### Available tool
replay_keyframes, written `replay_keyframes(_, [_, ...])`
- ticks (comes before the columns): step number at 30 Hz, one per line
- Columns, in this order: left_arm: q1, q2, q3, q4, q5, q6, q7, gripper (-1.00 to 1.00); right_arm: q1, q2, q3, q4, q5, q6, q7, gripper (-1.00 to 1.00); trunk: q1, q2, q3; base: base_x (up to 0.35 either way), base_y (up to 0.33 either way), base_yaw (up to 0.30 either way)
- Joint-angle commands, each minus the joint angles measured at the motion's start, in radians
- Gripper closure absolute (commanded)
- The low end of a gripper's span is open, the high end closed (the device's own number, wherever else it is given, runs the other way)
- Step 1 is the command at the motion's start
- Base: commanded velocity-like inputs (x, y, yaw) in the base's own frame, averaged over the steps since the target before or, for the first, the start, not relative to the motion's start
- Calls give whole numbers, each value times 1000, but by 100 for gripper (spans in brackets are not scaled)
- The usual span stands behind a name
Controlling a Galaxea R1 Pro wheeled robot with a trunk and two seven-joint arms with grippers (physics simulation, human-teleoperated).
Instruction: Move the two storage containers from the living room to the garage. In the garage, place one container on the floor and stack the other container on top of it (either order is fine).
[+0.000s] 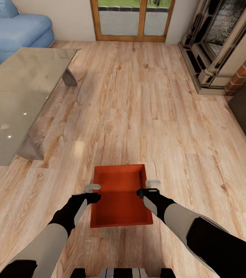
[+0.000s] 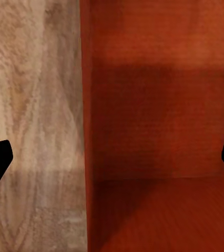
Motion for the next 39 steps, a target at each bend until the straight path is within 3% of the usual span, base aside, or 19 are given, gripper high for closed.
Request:
replay_keyframes(1, [0,0,1,-2,5,5,4,-100,0,0,8,-2,-5,6,-6,-100,4,-8,-4,0,0,0])
replay_keyframes(23, [0,7,1,-2,4,5,5,-100,0,-2,8,4,-5,0,-6,-100,88,-162,-73,0,0,0])
replay_keyframes(27, [0,7,1,-2,4,5,5,-100,0,-13,8,4,-5,0,-6,-100,88,-162,-73,0,0,0])
replay_keyframes(33, [0,7,-1,-2,4,5,5,-100,0,-65,7,3,-5,-1,-5,-100,88,-162,-73,0,0,0])
replay_keyframes(39, [0,7,1,-2,4,5,5,-100,0,-61,8,2,-5,-1,-5,-100,88,-162,-73,0,0,0])
